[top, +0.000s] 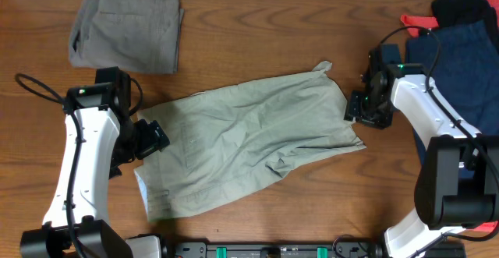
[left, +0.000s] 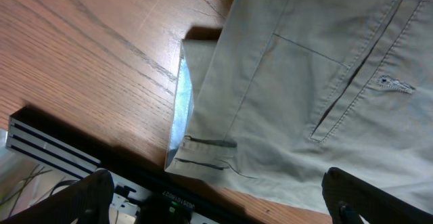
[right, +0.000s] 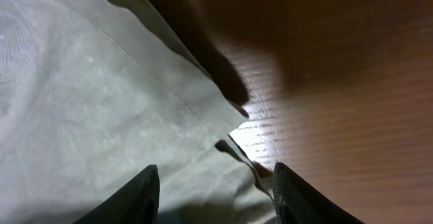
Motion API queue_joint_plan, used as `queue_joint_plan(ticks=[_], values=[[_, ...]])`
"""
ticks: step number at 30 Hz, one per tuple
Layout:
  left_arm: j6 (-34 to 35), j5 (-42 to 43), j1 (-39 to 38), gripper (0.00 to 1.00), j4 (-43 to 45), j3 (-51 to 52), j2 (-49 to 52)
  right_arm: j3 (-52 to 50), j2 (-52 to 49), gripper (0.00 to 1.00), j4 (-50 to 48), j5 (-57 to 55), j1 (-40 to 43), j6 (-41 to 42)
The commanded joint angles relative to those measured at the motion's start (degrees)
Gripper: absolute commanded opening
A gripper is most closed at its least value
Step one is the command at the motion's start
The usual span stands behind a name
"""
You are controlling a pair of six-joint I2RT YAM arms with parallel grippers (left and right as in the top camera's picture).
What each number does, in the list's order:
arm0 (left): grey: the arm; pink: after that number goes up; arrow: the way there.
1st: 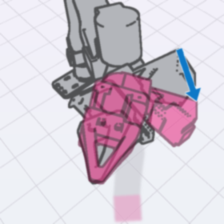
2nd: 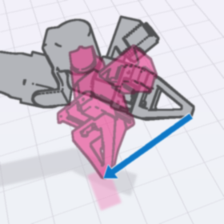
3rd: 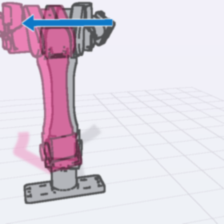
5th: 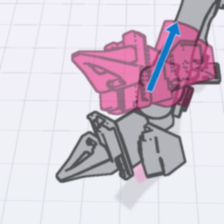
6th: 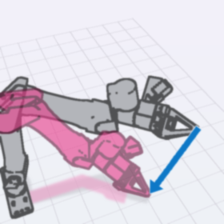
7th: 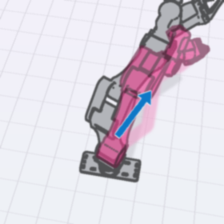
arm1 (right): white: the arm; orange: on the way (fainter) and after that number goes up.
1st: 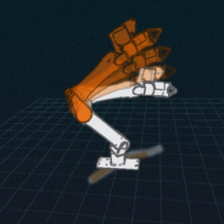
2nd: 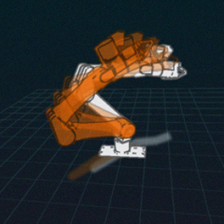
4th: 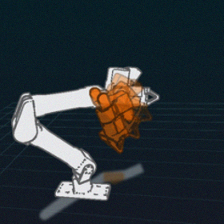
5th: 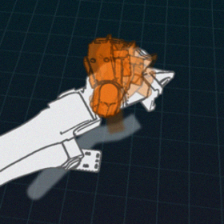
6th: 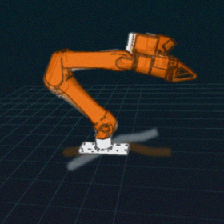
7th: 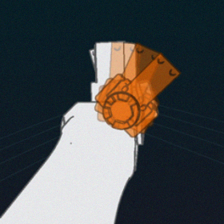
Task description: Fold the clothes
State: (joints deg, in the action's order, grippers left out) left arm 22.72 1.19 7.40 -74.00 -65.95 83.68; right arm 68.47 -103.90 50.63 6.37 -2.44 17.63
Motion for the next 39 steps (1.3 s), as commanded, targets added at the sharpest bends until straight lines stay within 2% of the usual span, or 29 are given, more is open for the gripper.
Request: queue_joint_plan(ticks=[1, 4, 9, 24, 39], values=[[0.5, 1.0, 0.3, 0.99, 0.0, 0.1, -0.2, -0.5, -0.4, 0.49, -1.8, 0.7, -0.5, -3.2], [0.5, 1.0, 0.3, 0.99, 0.4, 0.1, -0.2, -0.6, -0.4, 0.41, -3.7, 0.7, -0.9, -3.5], [0.5, 1.0, 0.3, 0.99, 0.6, 0.1, -0.2, -0.8, -0.9, 0.37, -4.4, 0.7, -1.0, -0.4], [0.5, 1.0, 0.3, 0.99, 0.8, 0.1, -0.2, -2.6, -1.2, 0.45, -4.1, 0.7, -1.0, 3.2], [0.5, 1.0, 0.3, 0.99, 0.8, 0.1, -0.2, -5.6, -1.2, 0.42, -8.9, 0.8, -1.0, 3.8]])
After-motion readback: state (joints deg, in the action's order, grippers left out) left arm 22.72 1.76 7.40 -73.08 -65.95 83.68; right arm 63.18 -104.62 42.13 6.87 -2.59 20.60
